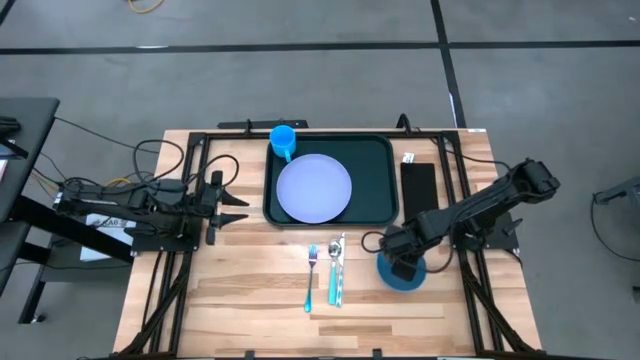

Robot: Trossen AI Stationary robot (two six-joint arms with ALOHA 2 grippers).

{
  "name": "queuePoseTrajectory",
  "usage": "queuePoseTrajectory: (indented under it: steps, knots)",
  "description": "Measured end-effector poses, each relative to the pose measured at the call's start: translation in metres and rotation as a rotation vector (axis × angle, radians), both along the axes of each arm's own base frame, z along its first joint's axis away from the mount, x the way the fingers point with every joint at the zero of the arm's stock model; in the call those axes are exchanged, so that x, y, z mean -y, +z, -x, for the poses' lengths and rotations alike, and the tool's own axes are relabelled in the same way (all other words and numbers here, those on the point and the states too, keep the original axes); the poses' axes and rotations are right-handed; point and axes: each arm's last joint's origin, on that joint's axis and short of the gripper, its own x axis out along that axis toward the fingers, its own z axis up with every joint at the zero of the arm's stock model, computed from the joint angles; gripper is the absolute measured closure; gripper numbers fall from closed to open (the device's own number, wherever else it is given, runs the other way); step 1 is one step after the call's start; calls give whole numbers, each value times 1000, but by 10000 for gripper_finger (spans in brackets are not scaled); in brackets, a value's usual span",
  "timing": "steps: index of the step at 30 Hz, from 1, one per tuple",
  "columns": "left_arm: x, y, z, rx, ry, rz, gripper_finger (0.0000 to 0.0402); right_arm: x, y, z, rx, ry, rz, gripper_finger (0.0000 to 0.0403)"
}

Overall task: Set up tray
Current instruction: Put the blue bowl on the violet plate

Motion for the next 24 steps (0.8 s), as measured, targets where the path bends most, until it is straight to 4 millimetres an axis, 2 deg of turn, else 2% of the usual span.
queuePoseTrajectory:
  steps: [5, 9, 14, 18, 24]
  knots:
    - [0, 0, 0, 0, 0, 0, 269, -1, -1, -1, -8, 0, -34, 295]
    - [0, 0, 0, 0, 0, 0, 269, -2, 7, 0, 25, 2, -83, 295]
    - [0, 0, 0, -1, 0, 0, 269, -3, 33, -3, 134, 6, -110, 295]
    - [0, 0, 0, 0, 0, 0, 269, 3, 50, 1, 185, -9, -32, 295]
    - [0, 0, 0, -1, 0, 0, 269, 18, 45, 11, 73, -47, 50, 295]
